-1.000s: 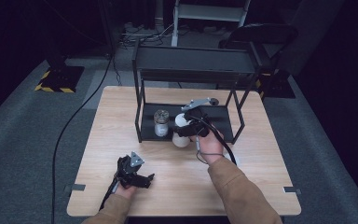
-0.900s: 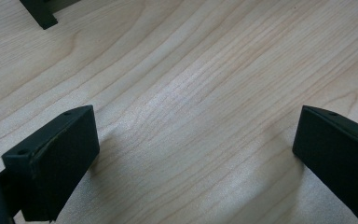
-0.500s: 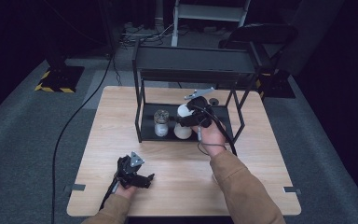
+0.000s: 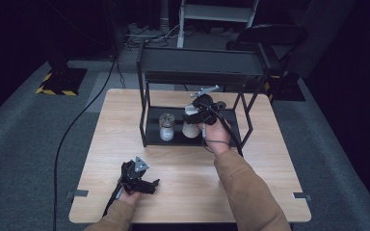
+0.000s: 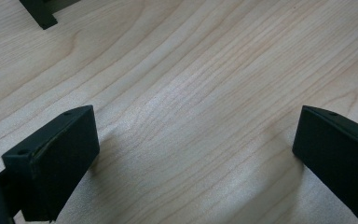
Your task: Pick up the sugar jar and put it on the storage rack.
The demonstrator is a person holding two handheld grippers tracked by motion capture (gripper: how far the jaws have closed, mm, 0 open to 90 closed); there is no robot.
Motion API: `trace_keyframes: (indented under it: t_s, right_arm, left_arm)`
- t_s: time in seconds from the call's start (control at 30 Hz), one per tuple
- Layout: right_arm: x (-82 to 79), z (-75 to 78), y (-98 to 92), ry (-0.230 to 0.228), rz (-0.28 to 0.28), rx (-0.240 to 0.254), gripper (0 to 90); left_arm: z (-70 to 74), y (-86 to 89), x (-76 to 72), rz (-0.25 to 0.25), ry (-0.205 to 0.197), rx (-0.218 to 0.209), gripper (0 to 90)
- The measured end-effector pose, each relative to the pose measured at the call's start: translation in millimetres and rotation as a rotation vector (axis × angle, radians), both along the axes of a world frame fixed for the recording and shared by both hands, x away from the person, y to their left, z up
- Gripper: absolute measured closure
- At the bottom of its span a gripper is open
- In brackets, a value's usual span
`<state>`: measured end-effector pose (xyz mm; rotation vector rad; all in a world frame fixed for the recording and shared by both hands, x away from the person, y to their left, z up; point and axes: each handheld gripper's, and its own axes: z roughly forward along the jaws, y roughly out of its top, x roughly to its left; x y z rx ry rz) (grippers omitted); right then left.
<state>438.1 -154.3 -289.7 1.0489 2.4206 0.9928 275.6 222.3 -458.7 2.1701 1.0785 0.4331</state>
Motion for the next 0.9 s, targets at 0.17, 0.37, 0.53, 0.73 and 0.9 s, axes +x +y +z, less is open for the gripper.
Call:
trace_keyframes:
  t_s: [0.17, 0.37, 0.53, 0.73, 0.9]
  right_arm:
    - [9.9, -9.4, 3.9, 0.022, -0.019, -0.003, 33.4]
    - [19.8, -19.1, 7.0, 0.053, -0.030, -0.007, 33.3]
    - [23.4, -26.6, 8.1, 0.061, -0.033, -0.021, 33.3]
    - [26.7, -32.3, 10.5, 0.069, -0.045, -0.038, 33.3]
    - [29.0, -36.0, 9.2, 0.079, -0.058, -0.035, 33.3]
  left_arm:
    - [0.1, 0.2, 0.2, -0.002, 0.000, 0.001, 0.0]
    - [0.1, 0.3, 0.2, -0.002, 0.001, 0.001, 0.0]
    - [0.0, 0.3, 0.1, -0.002, 0.000, 0.000, 0.0]
    - [0.1, 0.3, 0.1, -0.002, 0.000, 0.000, 0.0]
    - [0.1, 0.3, 0.1, -0.002, 0.000, 0.001, 0.0]
